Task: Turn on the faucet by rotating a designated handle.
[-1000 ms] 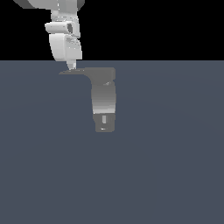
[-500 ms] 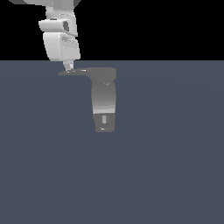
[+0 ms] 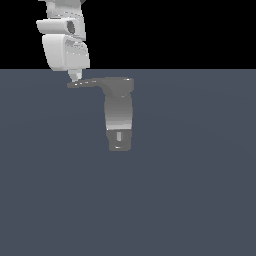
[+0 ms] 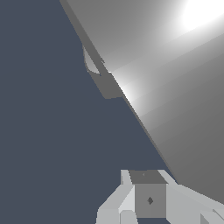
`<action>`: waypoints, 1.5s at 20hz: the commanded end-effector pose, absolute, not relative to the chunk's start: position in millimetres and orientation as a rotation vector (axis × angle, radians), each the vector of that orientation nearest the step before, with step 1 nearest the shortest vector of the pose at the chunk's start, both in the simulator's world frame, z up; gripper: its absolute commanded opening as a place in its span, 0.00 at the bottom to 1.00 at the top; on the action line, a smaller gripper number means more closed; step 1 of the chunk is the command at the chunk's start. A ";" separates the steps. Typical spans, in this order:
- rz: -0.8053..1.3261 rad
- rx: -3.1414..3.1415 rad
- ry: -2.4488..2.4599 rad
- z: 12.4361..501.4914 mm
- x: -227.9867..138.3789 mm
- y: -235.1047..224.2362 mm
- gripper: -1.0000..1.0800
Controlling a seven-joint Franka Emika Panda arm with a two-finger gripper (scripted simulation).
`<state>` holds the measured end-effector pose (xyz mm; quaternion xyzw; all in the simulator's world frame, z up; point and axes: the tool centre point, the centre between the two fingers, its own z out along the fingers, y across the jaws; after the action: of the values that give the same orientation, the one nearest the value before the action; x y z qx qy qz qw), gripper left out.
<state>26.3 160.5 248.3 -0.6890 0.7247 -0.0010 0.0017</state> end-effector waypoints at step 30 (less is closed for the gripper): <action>-0.001 -2.166 2.274 248.2 -48.6 130.4 0.00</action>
<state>-45.1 139.1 248.3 -0.6932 0.7208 -0.0002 0.0023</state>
